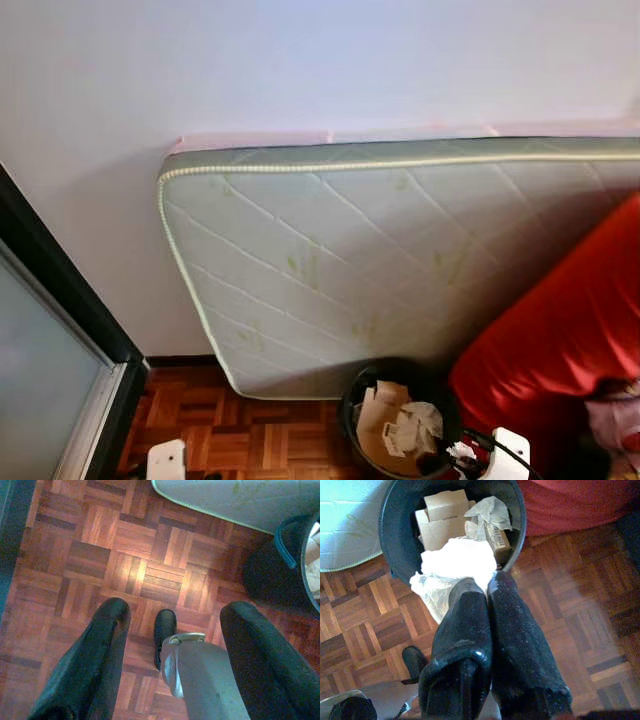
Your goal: Clean up the room
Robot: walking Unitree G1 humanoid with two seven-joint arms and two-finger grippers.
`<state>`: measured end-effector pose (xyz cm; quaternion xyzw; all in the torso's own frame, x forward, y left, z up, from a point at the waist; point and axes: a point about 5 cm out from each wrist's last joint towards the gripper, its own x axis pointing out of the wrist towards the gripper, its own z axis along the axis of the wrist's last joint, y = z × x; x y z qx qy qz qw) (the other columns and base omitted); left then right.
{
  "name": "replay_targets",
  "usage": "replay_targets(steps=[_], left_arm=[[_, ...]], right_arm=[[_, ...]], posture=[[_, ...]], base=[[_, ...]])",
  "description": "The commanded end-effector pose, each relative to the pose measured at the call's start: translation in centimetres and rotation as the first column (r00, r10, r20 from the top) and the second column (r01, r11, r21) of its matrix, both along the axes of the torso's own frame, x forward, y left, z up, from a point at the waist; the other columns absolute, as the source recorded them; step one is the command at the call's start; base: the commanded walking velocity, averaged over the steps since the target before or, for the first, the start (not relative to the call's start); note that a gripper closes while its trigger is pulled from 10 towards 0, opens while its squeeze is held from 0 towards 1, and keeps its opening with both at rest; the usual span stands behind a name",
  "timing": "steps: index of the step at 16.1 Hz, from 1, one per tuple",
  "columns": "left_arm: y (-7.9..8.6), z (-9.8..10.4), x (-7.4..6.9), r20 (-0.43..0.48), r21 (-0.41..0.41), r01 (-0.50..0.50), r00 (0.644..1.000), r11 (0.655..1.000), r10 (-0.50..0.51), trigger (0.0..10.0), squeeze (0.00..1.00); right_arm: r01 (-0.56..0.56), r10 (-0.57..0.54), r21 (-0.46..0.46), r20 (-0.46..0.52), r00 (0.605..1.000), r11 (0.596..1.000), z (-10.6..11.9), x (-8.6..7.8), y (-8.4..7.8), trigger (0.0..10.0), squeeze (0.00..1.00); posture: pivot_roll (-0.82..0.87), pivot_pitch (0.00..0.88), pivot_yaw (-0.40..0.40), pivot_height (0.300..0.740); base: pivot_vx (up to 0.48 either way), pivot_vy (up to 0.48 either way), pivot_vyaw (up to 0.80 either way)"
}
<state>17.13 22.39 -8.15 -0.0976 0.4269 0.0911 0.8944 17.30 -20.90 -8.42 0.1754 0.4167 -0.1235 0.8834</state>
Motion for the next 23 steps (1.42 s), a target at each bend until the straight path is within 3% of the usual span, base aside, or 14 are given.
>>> replay_targets(steps=[1,3,5,8,11,14,16,18,19,20,21,22,23], left_arm=[[-0.3,0.2,0.6,-0.004,0.013,0.021,1.0,1.0,-0.021,10.0,0.0],[-0.2,0.5,1.2,0.002,0.018,0.028,1.0,0.999,-0.028,10.0,0.0],[0.4,0.6,1.3,0.009,0.025,0.026,1.0,0.999,-0.027,10.0,0.0],[2.0,0.3,-0.5,-0.009,0.037,0.017,1.0,0.999,-0.017,10.0,0.0],[3.2,0.1,-2.1,-0.027,0.047,0.003,1.0,0.999,-0.002,10.0,0.0],[3.8,0.3,-2.2,-0.004,0.048,-0.006,1.0,0.999,0.006,10.0,0.0],[3.5,0.7,-1.1,0.036,0.057,0.006,0.999,0.998,-0.008,10.0,0.0],[2.7,2.7,3.1,0.183,0.063,-0.011,0.983,0.998,-0.001,10.0,0.0],[2.4,3.1,4.1,0.214,0.063,-0.004,0.977,0.998,-0.01,10.0,0.0],[1.4,4.5,6.6,0.287,0.057,0.008,0.958,0.998,-0.024,10.0,0.0],[1.1,5.3,7.7,0.319,0.058,0.014,0.947,0.998,-0.032,10.0,0.0],[0.0,6.4,9.5,0.375,0.066,0.034,0.926,0.997,-0.056,10.0,0.0],[-1.9,8.4,11.9,0.474,0.079,0.062,0.876,0.995,-0.092,10.0,0.0]], right_arm=[[-0.011,0.011,0.005,0.0,1.0,1.0,0.0,0.0,0.1,10.0,0.0],[-0.094,0.094,-0.01,-0.005,0.996,0.995,0.0,0.1,0.3,10.0,0.0],[-0.109,0.109,-0.019,-0.001,0.994,0.994,0.0,0.1,0.3,10.0,0.0],[-0.271,0.272,-0.042,0.013,0.962,0.962,0.3,0.6,0.8,10.0,0.0],[-0.247,0.248,-0.029,0.04,0.968,0.969,0.4,0.8,0.9,10.0,0.0],[-0.161,0.159,0.011,0.097,0.983,0.987,0.6,1.1,1.0,10.0,0.0],[-0.182,0.18,0.0,0.133,0.975,0.983,0.9,1.4,1.0,10.0,0.0],[-0.208,0.2,-0.017,0.359,0.911,0.978,5.4,9.0,4.2,10.0,0.0],[-0.194,0.187,-0.018,0.379,0.906,0.981,5.9,9.5,4.1,10.0,0.0],[-0.168,0.163,-0.026,0.41,0.897,0.986,6.8,10.6,3.8,10.0,0.0],[-0.163,0.158,-0.026,0.422,0.893,0.986,7.1,10.9,3.8,10.0,0.0],[-0.162,0.158,-0.026,0.43,0.889,0.986,7.4,11.2,3.7,10.0,0.0],[-0.168,0.165,-0.031,0.432,0.887,0.985,7.7,11.6,3.7,10.0,0.0]], posture=[[0.03,0.0,0.008,0.74],[0.02,0.0,0.011,0.74],[0.03,0.0,0.015,0.74],[0.02,0.0,0.016,0.74],[0.02,0.0,0.02,0.74],[0.03,0.0,0.031,0.74],[0.02,0.0,0.037,0.74],[0.05,0.0,0.026,0.74],[0.06,0.0,0.021,0.74],[0.06,0.0,0.016,0.74],[0.06,0.003,0.012,0.74],[0.06,0.018,0.006,0.74],[0.06,0.034,0.0,0.74]], base=[[0.277,0.0,0.0],[0.283,0.0,0.0],[0.285,0.0,0.0],[0.282,0.0,0.0],[0.27,0.0,0.0],[0.0,0.0,0.0],[0.0,0.0,0.0],[0.0,0.0,0.0],[0.0,0.0,0.0],[0.0,0.0,0.0],[0.0,0.0,0.0],[0.0,0.0,0.0],[0.0,0.0,0.0]])
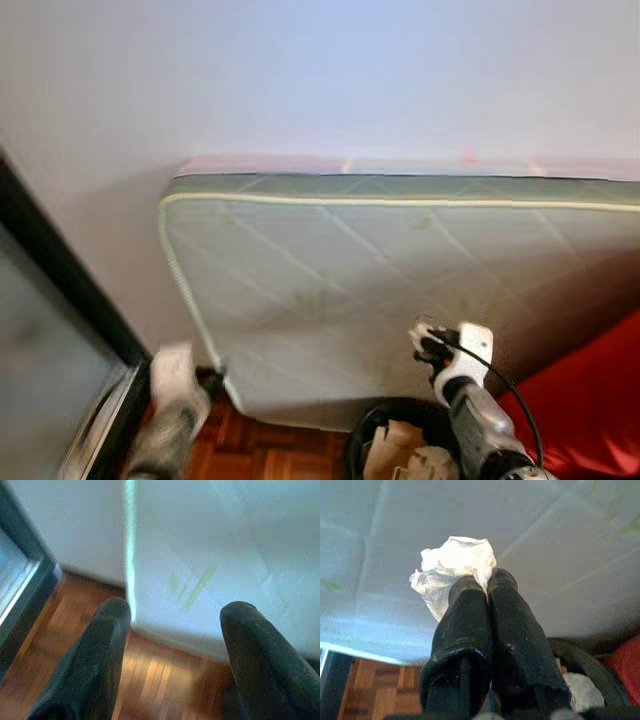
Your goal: Clean up the room
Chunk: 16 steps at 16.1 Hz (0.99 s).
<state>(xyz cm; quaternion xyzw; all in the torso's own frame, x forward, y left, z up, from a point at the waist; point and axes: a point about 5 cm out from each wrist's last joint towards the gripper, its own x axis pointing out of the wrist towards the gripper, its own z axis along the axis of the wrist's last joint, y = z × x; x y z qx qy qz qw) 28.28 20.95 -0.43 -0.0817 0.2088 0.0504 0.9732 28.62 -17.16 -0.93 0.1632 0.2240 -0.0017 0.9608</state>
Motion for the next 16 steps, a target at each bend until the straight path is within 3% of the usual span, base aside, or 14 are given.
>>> replay_targets(steps=[1,4,7,12,14,16], left_arm=[[-0.9,1.3,1.2,0.081,0.019,0.032,0.996,0.999,-0.034,10.0,0.0],[-1.6,1.6,0.1,0.199,0.03,0.067,0.977,0.997,-0.071,10.0,0.0],[-1.3,1.3,-1.3,0.236,0.035,0.063,0.969,0.997,-0.069,10.0,0.0],[-1.6,2.1,-0.9,0.248,0.062,0.144,0.956,0.988,-0.155,10.0,0.0],[-1.8,2.2,-0.8,0.242,0.092,0.185,0.949,0.978,-0.202,10.0,0.0],[-2.0,2.9,-0.4,0.26,0.106,0.21,0.937,0.972,-0.231,10.0,0.0]], right_arm=[[0.007,-0.008,-0.016,-0.012,1.0,1.0,0.1,0.2,-0.2,10.0,0.0],[0.098,-0.104,-0.076,-0.073,0.992,0.992,-1.0,-1.3,-2.2,10.0,0.0],[0.111,-0.123,-0.112,-0.106,0.987,0.987,-2.3,-3.3,-3.4,10.0,0.0],[0.168,-0.18,-0.113,-0.107,0.978,0.979,-2.5,-3.9,-4.5,10.0,0.0],[0.174,-0.185,-0.106,-0.106,0.977,0.979,-2.5,-3.9,-4.4,10.0,0.0],[0.118,-0.127,-0.085,-0.102,0.987,0.989,-2.2,-3.0,-3.2,10.0,0.0]], posture=[[0.07,0.054,-0.007,0.74],[0.08,0.149,-0.028,0.74],[0.08,0.214,-0.035,0.74],[0.08,0.246,-0.021,0.74],[0.08,0.247,-0.017,0.74],[0.1,0.252,-0.012,0.74]], base=[[0.0,0.0,0.0],[0.0,0.0,0.0],[0.0,0.0,0.0],[0.0,0.0,0.0],[0.0,0.0,0.0],[0.0,0.0,0.0]])
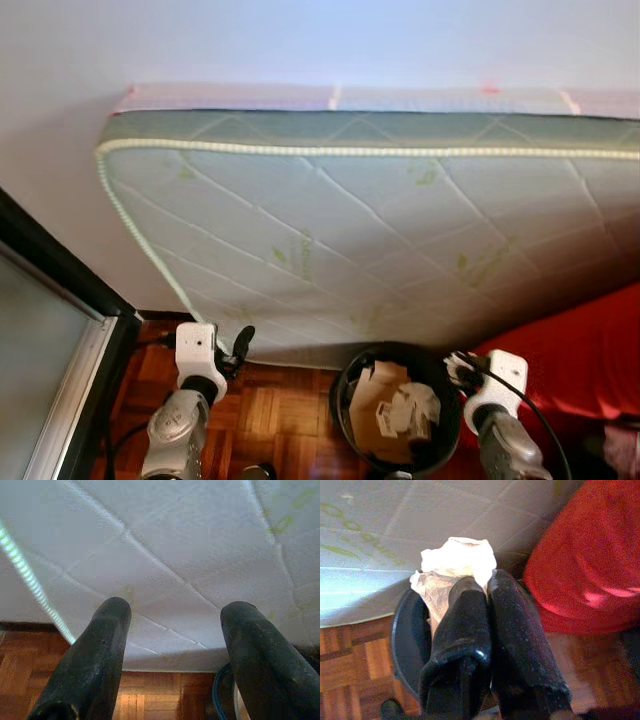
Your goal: Clean up the room
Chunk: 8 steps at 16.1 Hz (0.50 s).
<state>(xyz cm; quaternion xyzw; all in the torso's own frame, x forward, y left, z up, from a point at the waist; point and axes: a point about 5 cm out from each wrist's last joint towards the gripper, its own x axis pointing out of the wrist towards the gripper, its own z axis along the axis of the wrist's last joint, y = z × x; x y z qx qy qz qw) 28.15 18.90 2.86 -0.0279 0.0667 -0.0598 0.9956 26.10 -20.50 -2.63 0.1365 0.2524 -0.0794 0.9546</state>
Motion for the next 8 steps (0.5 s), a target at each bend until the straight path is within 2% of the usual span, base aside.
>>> replay_targets(steps=[1,2,3,6,8], left_arm=[[0.11,-0.21,-0.26,-0.018,0.005,0.013,1.0,1.0,-0.013,10.0,0.0],[0.07,-0.06,-0.25,-0.01,0.003,0.017,1.0,1.0,-0.017,10.0,0.0],[0.02,0.05,-0.26,-0.004,0.0,0.019,1.0,1.0,-0.019,10.0,0.0],[-0.05,-0.17,-0.48,-0.011,-0.004,0.023,1.0,1.0,-0.023,10.0,0.0],[0.23,-0.34,-0.65,-0.019,-0.006,0.017,1.0,1.0,-0.017,10.0,0.0]], right_arm=[[-0.016,0.016,0.007,-0.019,1.0,1.0,-0.3,-0.21,0.38,10.0,0.0],[-0.028,0.028,0.012,-0.013,1.0,1.0,-0.12,0.09,0.67,10.0,0.0],[-0.041,0.042,0.017,-0.011,0.999,0.999,0.01,0.35,0.95,10.0,1.0],[-0.04,0.04,0.014,-0.024,0.999,0.999,-0.05,0.34,0.94,10.0,1.0],[-0.065,0.066,0.017,-0.07,0.995,0.998,-0.53,-0.09,1.0,10.0,1.0]], posture=[[0.1,0.26,-0.014,0.74],[0.11,0.267,-0.015,0.74],[0.12,0.28,-0.016,0.74],[0.12,0.294,-0.02,0.74],[0.13,0.303,-0.024,0.74]], base=[[0.0,0.0,0.0],[0.0,0.0,0.0],[0.0,0.0,0.0],[0.0,0.0,0.0],[0.0,0.0,0.0]])
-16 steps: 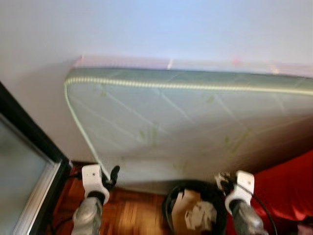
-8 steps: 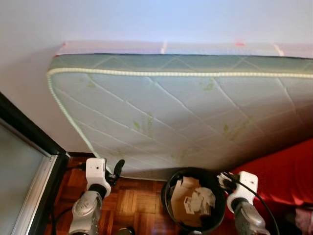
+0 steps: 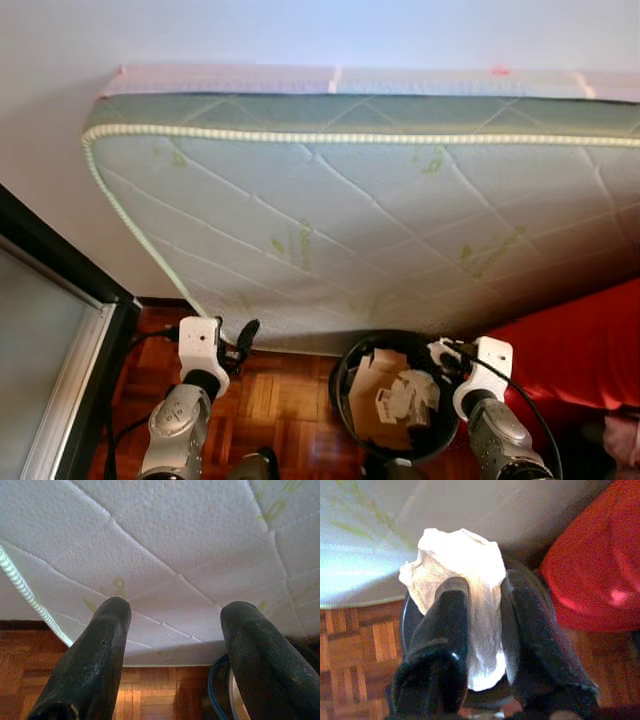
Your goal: Clean up the room
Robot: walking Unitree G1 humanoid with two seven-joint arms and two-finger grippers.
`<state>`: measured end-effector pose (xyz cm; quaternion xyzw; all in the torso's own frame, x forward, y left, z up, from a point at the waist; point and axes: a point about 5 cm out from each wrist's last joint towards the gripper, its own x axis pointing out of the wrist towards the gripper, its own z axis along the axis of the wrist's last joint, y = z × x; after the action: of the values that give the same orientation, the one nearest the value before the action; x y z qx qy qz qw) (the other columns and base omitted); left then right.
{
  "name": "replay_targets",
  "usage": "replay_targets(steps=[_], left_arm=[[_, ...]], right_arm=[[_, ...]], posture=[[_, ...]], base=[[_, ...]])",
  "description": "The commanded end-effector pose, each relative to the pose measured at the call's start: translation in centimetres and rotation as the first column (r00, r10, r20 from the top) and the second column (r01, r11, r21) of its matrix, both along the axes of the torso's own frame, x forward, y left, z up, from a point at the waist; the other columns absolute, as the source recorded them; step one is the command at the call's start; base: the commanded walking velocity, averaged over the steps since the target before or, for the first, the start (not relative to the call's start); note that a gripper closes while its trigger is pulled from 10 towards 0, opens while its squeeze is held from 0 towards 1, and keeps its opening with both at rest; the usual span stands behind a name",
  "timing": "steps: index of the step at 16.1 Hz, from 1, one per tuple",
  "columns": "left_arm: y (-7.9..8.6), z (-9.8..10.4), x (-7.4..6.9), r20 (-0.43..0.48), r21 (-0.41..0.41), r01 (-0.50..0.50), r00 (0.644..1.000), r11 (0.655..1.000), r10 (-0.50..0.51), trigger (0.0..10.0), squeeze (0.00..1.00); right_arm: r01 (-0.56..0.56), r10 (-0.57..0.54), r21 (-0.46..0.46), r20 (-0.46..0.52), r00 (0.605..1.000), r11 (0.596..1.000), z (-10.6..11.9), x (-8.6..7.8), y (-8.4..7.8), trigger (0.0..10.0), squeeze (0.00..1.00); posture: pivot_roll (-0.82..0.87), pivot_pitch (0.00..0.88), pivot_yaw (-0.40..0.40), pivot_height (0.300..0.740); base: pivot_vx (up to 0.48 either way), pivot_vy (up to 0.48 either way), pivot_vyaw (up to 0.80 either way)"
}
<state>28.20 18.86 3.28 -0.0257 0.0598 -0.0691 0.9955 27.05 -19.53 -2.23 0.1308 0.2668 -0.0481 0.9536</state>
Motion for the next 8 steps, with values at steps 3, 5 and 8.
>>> replay_targets(steps=[3,5,8], left_arm=[[0.59,-1.02,-0.84,-0.046,-0.008,-0.015,0.999,1.0,0.015,10.0,0.0],[0.65,-1.07,-0.83,-0.048,-0.013,-0.025,0.999,1.0,0.024,10.0,0.0],[0.61,-1.5,-0.94,-0.07,-0.015,-0.018,0.997,1.0,0.017,10.0,0.0]], right_arm=[[-0.072,0.073,0.006,-0.105,0.992,0.997,-1.62,-1.71,0.57,10.0,1.0],[-0.08,0.082,0.02,-0.108,0.991,0.997,-1.75,-1.86,0.67,10.0,1.0],[-0.088,0.09,0.022,-0.118,0.989,0.996,-1.82,-1.88,0.88,10.0,1.0]], posture=[[0.14,0.312,-0.031,0.74],[0.14,0.312,-0.033,0.74],[0.14,0.311,-0.032,0.74]], base=[[0.0,0.0,0.0],[0.0,0.0,0.0],[0.0,0.0,0.0]])
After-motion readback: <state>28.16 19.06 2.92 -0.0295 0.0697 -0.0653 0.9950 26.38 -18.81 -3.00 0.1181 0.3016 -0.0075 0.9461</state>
